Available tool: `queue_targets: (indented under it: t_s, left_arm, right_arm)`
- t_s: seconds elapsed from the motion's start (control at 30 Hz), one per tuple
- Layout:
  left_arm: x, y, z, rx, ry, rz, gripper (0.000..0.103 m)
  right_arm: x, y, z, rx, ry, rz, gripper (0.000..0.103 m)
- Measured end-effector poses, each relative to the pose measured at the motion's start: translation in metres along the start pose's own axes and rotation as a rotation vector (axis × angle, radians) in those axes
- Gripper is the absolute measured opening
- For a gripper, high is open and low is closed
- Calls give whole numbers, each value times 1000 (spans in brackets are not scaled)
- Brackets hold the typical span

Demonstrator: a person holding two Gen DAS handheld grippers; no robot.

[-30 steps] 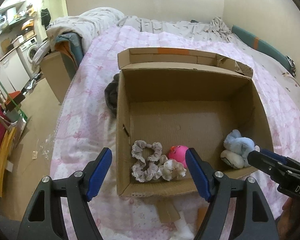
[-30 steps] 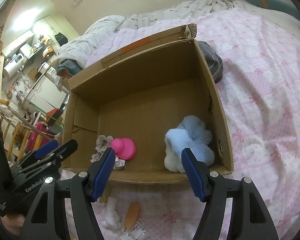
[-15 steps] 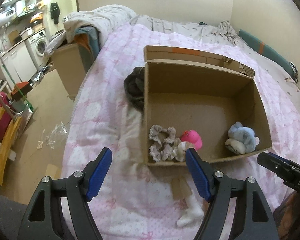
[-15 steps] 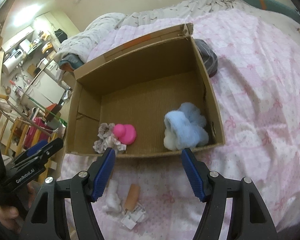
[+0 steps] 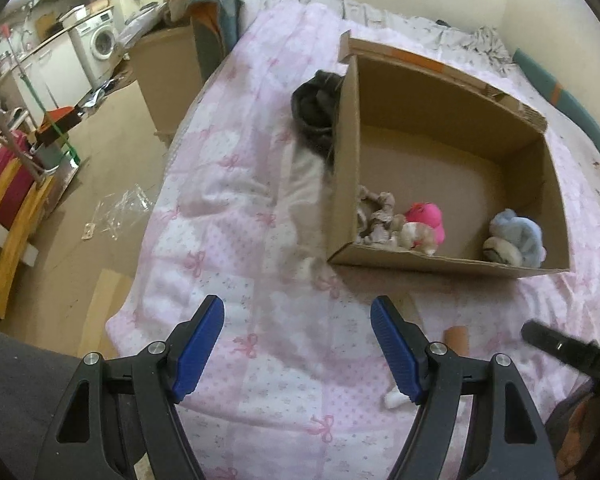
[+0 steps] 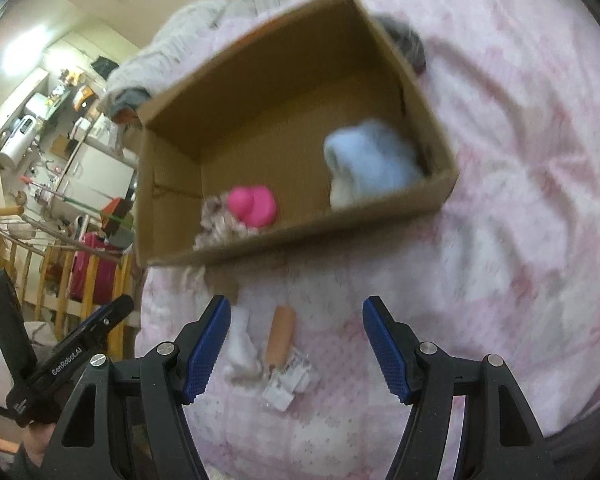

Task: Organize soft objects
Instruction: 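Withdraw both tools and move the right tool toward the orange tube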

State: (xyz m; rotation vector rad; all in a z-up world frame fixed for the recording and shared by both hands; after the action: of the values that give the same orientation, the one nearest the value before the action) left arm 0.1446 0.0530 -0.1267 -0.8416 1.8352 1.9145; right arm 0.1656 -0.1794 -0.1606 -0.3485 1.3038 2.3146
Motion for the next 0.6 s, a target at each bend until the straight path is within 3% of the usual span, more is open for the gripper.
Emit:
queue_targets:
  t_s: [0.17, 0.3, 0.6]
  left_arm:
    - [7, -10, 3, 10, 41, 60, 73]
    - [9, -16, 2, -7, 41, 70, 73]
    - [15, -28, 5, -18, 56, 108, 73]
  right_arm:
    - [17, -22, 4, -29, -9, 99, 73]
    - [22, -36, 16, -74, 9, 145, 52]
    - [33, -67, 26, -49, 65, 231, 39]
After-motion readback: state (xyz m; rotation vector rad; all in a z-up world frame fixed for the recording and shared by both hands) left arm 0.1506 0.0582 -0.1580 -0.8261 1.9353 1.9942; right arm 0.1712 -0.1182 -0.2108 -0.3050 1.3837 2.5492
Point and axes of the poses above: each gripper's, at about its wrist camera, not at the fingertips, and y roughly against the way its jaws point, z to its left, x to its underside, the point moved 9 cm from there along -y, roughly the way its jaws point, and after that the axes turned 11 degrees about -z, right-handed, at the moved point
